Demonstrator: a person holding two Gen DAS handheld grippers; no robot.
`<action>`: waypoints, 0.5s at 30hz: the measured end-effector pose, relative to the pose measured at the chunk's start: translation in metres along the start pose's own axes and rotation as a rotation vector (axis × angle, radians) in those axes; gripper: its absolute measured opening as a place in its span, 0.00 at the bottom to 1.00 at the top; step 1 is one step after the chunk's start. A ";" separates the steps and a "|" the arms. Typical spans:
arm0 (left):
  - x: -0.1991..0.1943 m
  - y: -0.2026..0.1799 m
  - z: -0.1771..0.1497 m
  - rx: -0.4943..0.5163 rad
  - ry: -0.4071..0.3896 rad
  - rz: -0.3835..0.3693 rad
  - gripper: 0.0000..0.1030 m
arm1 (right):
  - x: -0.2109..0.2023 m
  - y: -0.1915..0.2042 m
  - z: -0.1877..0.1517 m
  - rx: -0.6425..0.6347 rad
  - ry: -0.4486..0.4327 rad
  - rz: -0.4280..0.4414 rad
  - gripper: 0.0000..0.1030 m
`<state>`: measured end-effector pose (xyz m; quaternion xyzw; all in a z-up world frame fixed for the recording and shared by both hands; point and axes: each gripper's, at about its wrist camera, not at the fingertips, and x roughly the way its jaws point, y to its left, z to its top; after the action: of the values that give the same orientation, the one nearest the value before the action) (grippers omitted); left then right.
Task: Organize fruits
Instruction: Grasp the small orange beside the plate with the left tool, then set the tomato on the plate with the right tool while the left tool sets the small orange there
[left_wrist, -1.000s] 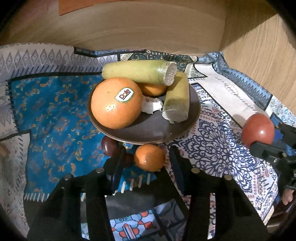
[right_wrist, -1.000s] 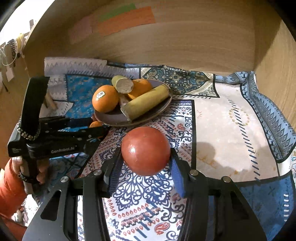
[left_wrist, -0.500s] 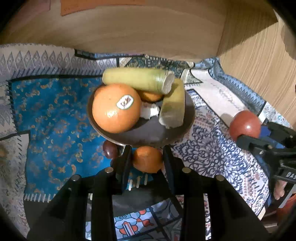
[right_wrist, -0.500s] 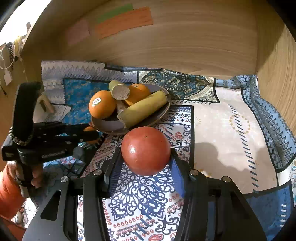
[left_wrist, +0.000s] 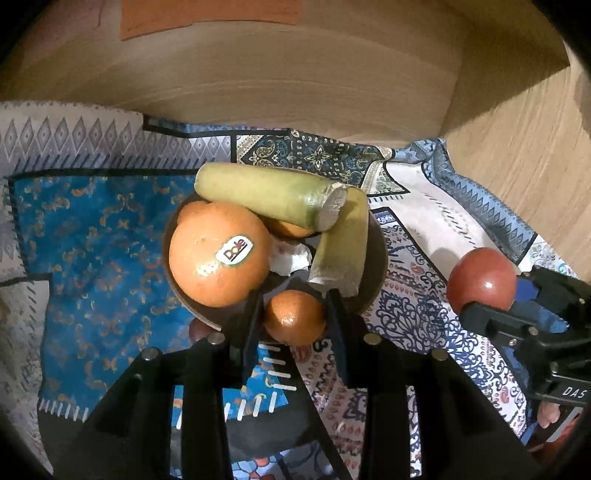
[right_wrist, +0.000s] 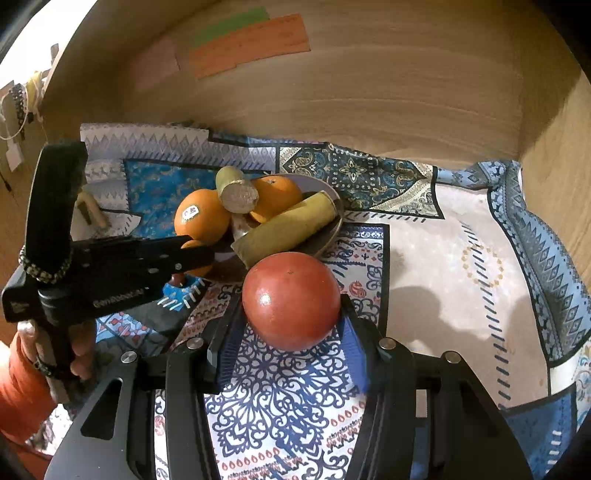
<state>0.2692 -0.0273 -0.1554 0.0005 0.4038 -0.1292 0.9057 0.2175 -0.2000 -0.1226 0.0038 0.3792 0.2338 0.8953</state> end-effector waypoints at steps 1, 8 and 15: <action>0.001 0.000 0.000 -0.002 -0.001 0.001 0.33 | 0.001 0.000 0.001 -0.001 0.001 0.000 0.44; 0.004 0.003 -0.002 -0.011 0.022 -0.005 0.48 | 0.005 0.000 0.014 -0.018 -0.005 -0.002 0.44; -0.019 0.016 -0.008 -0.009 -0.012 0.006 0.49 | 0.016 0.011 0.024 -0.052 0.007 0.012 0.44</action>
<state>0.2549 -0.0064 -0.1488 -0.0032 0.3988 -0.1246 0.9085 0.2393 -0.1795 -0.1145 -0.0181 0.3764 0.2489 0.8922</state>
